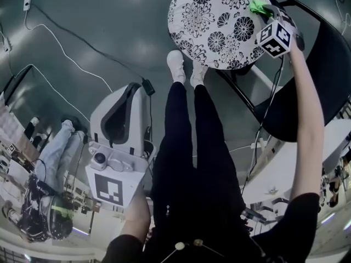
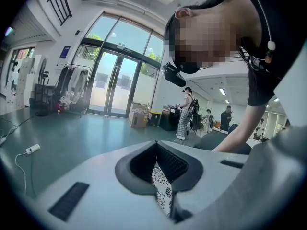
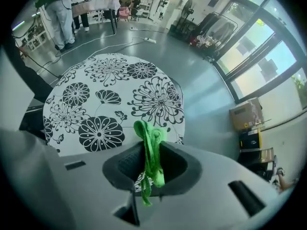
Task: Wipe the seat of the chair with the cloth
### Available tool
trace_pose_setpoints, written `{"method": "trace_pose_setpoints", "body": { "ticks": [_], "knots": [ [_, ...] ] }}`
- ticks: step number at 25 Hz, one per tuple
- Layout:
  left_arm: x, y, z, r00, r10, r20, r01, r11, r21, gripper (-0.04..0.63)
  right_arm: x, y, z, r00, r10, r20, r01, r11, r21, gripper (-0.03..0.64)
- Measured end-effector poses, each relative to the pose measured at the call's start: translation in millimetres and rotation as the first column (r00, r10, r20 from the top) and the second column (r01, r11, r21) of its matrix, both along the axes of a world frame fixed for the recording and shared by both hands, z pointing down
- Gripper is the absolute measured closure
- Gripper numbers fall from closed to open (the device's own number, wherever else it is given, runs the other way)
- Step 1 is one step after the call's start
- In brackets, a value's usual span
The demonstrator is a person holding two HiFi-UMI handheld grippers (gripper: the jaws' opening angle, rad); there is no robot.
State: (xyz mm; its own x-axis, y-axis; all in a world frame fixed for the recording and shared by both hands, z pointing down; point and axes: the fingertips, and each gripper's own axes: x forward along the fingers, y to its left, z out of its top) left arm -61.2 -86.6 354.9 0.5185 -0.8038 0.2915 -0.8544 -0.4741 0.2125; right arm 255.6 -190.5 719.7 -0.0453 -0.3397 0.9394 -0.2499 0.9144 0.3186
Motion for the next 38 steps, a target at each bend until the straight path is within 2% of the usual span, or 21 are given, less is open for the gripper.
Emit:
{"method": "trace_pose_setpoints", "body": {
  "ticks": [7, 11, 16, 20, 22, 26, 31, 32, 33, 34, 35, 38],
  "knots": [
    [0, -2, 0, 1.000, 0.001, -0.003, -0.001, 1.000, 0.002, 0.591, -7, 56, 17, 0.997, -0.070, 0.015, 0.071, 0.990, -0.124, 0.532],
    [3, -3, 0, 1.000, 0.004, -0.007, -0.004, 1.000, 0.002, 0.591, -15, 94, 26, 0.990, -0.134, 0.038, 0.139, 0.967, -0.213, 0.532],
    [3, -2, -1, 1.000, 0.007, -0.009, -0.007, 1.000, 0.001, 0.591, -19, 116, 24, 0.992, -0.104, 0.078, 0.122, 0.948, -0.293, 0.531],
    [1, -1, -2, 1.000, -0.001, -0.011, 0.001, 1.000, 0.004, 0.591, -23, 141, 22, 0.983, -0.158, 0.096, 0.183, 0.912, -0.366, 0.531],
    [1, -1, -2, 1.000, -0.001, -0.011, 0.001, 1.000, 0.003, 0.591, -23, 159, 22, 0.973, -0.209, 0.098, 0.231, 0.878, -0.420, 0.531],
    [-2, 0, -5, 1.000, -0.001, -0.012, 0.001, 1.000, 0.005, 0.591, -27, 195, 17, 0.962, -0.254, 0.105, 0.267, 0.783, -0.562, 0.531],
    [-4, 2, -8, 1.000, -0.005, -0.011, 0.005, 1.000, 0.009, 0.591, -35, 220, 7, 0.966, -0.237, 0.100, 0.234, 0.650, -0.723, 0.531],
    [-5, 3, -9, 1.000, -0.005, -0.008, 0.005, 1.000, 0.009, 0.591, -37, 225, 4, 0.971, -0.220, 0.093, 0.215, 0.631, -0.745, 0.531],
    [-5, 4, -8, 1.000, -0.005, -0.004, 0.005, 1.000, 0.010, 0.591, -42, 228, 0, 0.976, -0.195, 0.094, 0.198, 0.629, -0.752, 0.532],
    [-6, 5, -8, 1.000, -0.005, 0.001, 0.005, 1.000, 0.012, 0.591, -50, 226, -5, 0.980, -0.164, 0.109, 0.190, 0.649, -0.736, 0.532],
    [-7, 6, -8, 1.000, -0.005, 0.006, 0.005, 1.000, 0.013, 0.591, -60, 220, -11, 0.982, -0.127, 0.138, 0.188, 0.690, -0.699, 0.532],
    [-11, 9, -8, 1.000, -0.006, 0.014, 0.006, 1.000, 0.017, 0.591, -93, 188, -38, 0.968, 0.007, 0.250, 0.130, 0.840, -0.527, 0.532]
  ]
}}
